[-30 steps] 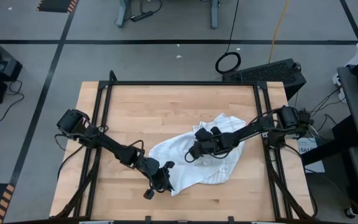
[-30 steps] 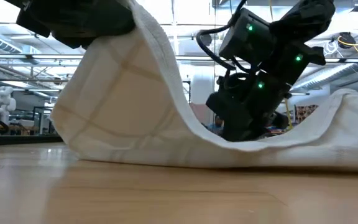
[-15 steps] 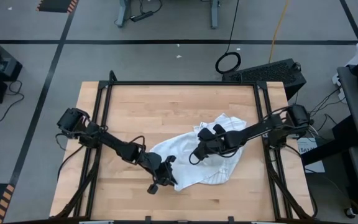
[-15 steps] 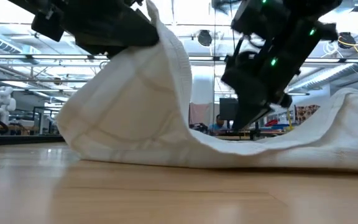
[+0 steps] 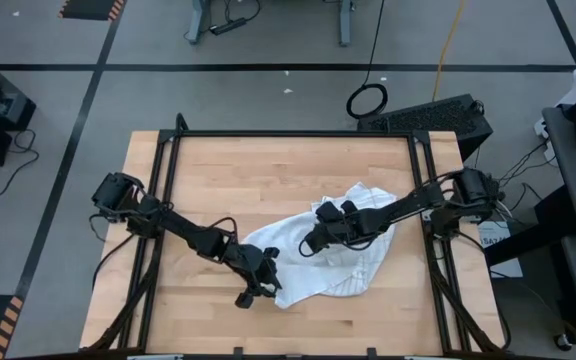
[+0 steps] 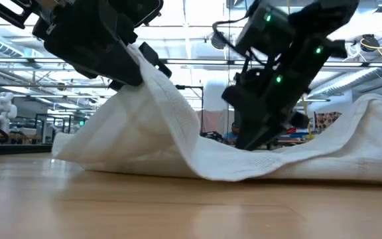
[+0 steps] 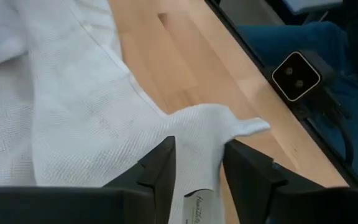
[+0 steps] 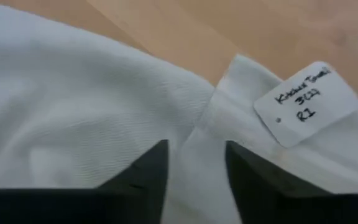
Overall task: Roll towel
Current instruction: Roll the white towel
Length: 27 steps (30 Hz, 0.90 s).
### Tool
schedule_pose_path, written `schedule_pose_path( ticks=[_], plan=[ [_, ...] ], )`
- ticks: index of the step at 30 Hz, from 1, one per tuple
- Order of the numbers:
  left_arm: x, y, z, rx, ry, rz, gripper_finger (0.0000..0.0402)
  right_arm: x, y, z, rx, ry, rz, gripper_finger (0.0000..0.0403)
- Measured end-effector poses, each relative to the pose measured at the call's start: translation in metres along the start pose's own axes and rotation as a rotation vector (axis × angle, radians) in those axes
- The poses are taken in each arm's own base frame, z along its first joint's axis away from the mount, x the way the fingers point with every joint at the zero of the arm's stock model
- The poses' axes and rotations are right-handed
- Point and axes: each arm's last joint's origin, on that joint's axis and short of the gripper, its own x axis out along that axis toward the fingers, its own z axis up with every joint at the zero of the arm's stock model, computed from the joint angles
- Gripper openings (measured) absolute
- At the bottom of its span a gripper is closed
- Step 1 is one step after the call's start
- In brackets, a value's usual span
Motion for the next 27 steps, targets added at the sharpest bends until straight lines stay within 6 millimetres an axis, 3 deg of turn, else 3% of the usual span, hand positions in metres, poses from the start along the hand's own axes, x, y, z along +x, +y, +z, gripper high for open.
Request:
schedule_pose_path(
  ticks=[3,6,9,15,19,23,27],
  plan=[
    [0.000,0.000,-0.001,0.003,0.008,0.001,0.0152,0.008,-0.002,-0.001,0.003,0.007,-0.022,0.0199],
    [0.000,0.000,-0.001,0.005,0.015,0.001,0.0159,0.012,-0.004,-0.001,-0.006,0.007,-0.039,0.0209],
    [0.000,0.001,-0.002,0.002,0.020,0.014,0.0160,0.012,-0.005,-0.002,-0.022,0.008,-0.056,0.0174],
    [-0.008,0.017,-0.003,-0.032,0.053,0.144,0.0160,0.009,-0.004,-0.007,-0.112,0.014,-0.065,0.0019],
    [-0.024,0.020,0.004,-0.066,0.053,0.167,0.0160,0.004,-0.002,-0.007,-0.166,0.022,-0.048,0.0014],
    [-0.043,0.017,0.011,-0.111,0.060,0.196,0.0160,-0.017,0.001,-0.003,-0.247,0.041,0.027,0.0004],
    [-0.055,0.020,0.027,0.009,-0.067,0.429,0.0160,-0.043,0.001,-0.001,-0.333,0.048,0.093,0.0010]
  ],
)
